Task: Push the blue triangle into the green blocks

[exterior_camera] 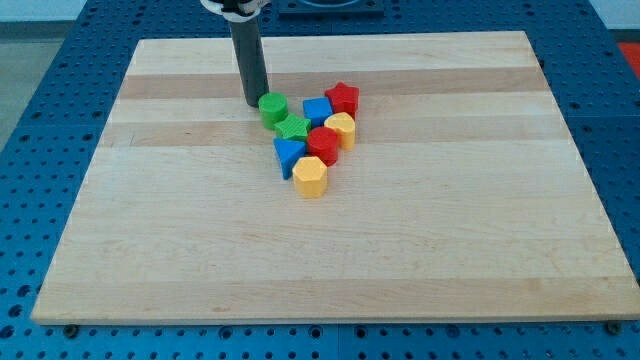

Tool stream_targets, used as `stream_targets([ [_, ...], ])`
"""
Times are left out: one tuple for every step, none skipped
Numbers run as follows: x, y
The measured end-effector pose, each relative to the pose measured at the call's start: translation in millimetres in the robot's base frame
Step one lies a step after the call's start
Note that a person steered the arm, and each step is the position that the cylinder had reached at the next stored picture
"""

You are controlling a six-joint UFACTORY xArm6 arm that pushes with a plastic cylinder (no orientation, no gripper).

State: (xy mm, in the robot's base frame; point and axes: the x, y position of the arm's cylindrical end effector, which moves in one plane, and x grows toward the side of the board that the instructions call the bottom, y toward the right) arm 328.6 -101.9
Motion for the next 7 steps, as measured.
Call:
stream_targets([
  [0.0,-8.9],
  [26.7,-53.1],
  [97.0,-68.7],
  [165.5,-47.4],
  [202.8,10.5],
  [200.2,93.9],
  [170.0,147.6],
])
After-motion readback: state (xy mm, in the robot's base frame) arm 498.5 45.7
